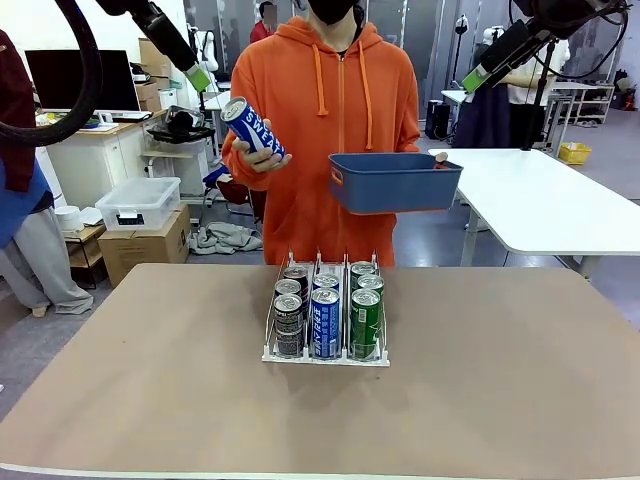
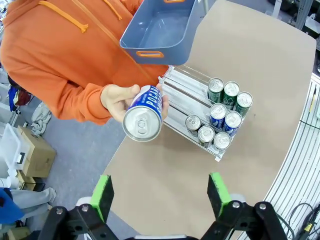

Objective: Fill the beverage cans into the dispenser.
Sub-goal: Pick up the Ionic drink handed by the human.

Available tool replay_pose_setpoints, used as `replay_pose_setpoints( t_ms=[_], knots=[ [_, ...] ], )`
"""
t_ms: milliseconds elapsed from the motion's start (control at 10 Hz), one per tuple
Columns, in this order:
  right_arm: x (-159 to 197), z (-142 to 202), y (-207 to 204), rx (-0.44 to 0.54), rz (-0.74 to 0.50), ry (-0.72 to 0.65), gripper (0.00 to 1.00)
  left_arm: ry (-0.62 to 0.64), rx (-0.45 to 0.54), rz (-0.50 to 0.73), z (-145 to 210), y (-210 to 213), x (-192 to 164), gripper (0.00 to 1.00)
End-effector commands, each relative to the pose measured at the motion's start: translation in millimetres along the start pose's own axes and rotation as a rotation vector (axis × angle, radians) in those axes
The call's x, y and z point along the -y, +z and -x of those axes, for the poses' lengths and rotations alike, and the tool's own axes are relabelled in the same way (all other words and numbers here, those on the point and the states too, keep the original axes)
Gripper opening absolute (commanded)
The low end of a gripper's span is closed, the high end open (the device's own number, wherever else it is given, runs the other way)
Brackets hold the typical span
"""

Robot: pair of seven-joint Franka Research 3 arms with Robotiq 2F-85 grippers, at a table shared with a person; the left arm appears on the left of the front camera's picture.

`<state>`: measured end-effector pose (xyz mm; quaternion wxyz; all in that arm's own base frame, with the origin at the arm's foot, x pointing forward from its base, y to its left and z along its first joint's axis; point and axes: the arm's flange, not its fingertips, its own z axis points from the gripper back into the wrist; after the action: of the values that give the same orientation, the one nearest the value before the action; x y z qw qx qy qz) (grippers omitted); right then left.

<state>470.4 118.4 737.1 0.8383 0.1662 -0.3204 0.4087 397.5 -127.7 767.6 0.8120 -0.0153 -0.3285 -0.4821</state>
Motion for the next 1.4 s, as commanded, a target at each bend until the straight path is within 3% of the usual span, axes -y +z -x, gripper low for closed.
replay_pose_setpoints(
  t_ms=[0, 600, 1100, 1300],
  knots=[
    [0.1, 0.4, -0.5, -0.003, -0.001, 0.003, 1.0, -0.004, 0.014, 0.026, 2.8, 1.1, -0.6, 1.0],
    [0.1, 0.4, -0.5, -0.003, -0.001, 0.003, 1.0, 0.0, 0.0, 0.0, 0.0, 0.0, 0.0, 1.0],
    [0.1, 0.4, -0.5, -0.003, -0.001, 0.003, 1.0, 0.051, 0.021, -0.095, -0.6, -31.9, -3.1, 1.0],
    [0.1, 0.4, -0.5, -0.003, -0.001, 0.003, 1.0, 0.08, 0.051, -0.072, -1.8, -48.0, 1.0, 1.0]
  ],
)
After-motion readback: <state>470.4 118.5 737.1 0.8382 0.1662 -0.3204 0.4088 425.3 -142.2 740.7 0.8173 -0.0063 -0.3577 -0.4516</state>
